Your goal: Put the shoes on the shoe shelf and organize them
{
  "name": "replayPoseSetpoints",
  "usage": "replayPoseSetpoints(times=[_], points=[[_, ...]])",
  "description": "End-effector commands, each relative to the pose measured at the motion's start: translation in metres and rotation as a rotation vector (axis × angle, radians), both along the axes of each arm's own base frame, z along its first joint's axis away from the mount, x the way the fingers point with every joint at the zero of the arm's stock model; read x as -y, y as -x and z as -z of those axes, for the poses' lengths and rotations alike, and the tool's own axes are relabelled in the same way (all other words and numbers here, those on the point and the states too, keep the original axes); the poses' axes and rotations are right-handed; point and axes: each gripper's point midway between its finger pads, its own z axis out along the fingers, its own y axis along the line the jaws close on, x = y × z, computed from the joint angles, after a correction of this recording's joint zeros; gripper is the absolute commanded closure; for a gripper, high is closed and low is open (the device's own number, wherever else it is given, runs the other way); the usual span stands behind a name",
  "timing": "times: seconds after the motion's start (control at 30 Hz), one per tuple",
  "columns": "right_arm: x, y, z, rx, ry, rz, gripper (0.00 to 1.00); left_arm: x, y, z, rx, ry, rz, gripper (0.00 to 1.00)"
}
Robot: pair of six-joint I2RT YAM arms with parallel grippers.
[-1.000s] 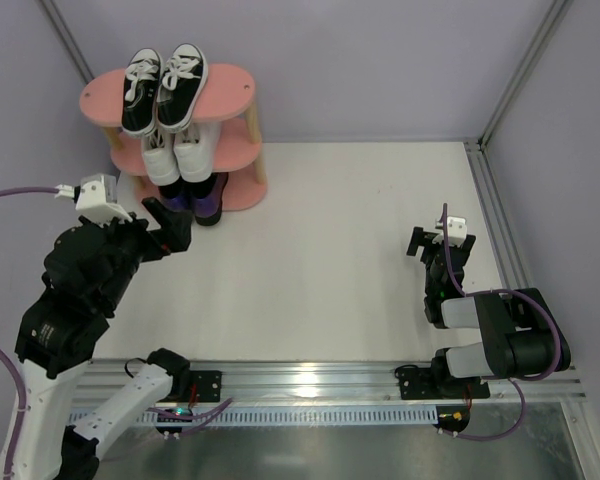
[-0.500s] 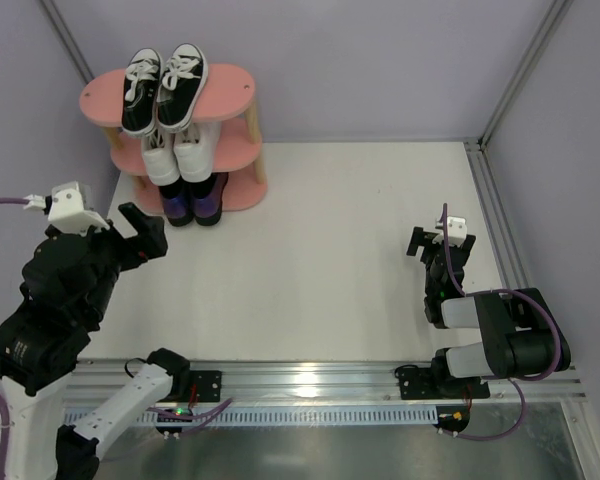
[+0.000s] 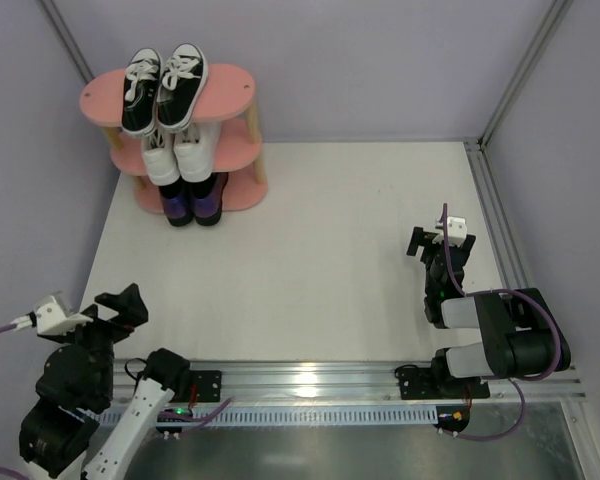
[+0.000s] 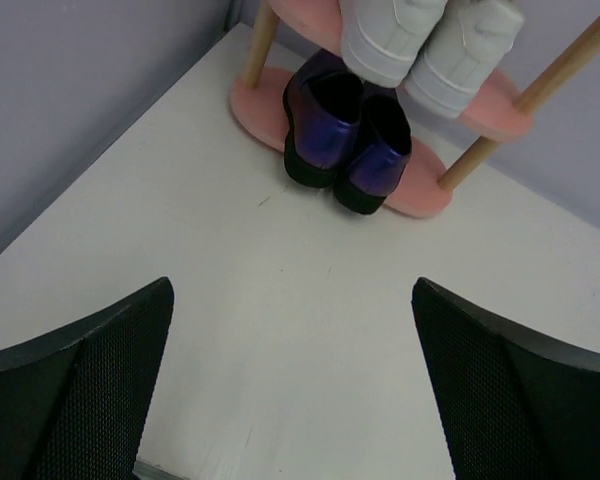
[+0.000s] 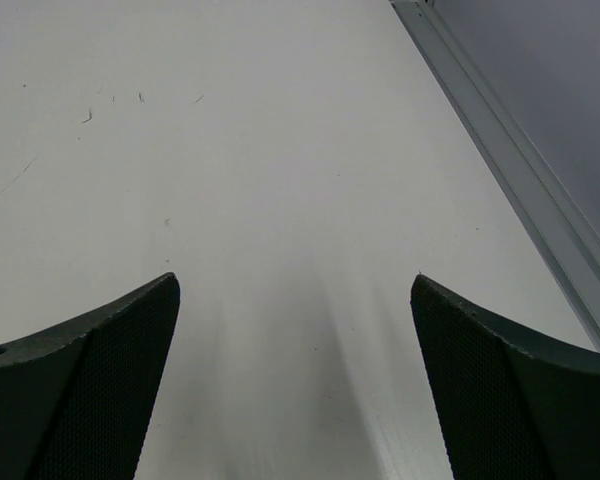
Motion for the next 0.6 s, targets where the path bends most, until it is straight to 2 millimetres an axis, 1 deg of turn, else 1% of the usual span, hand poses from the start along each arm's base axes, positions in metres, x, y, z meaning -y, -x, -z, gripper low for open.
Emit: replayPoseSetpoints(times=[0.0, 0.07, 0.3, 0.57], points=[[-0.002, -0.008, -0.028, 0.109, -0.03, -0.006, 0.03, -0.014, 0.008, -0.018, 0.072, 0.059, -0.082, 0.0], [-0.002, -0.008, -0.027, 0.106, -0.029, -0.003, 0.03, -0.01, 0.005, -0.02, 0.069, 0.047, -0.058, 0.0], [-0.002, -0.008, -0.027, 0.107, -0.029, -0.003, 0.03, -0.006, -0.007, -0.016, -0.008, 0.013, -0.071, 0.0], [-0.002, -0.008, -0.027, 0.106, -0.029, -0.005, 0.03, -0.007, -0.005, -0.016, 0.004, 0.017, -0.069, 0.0]])
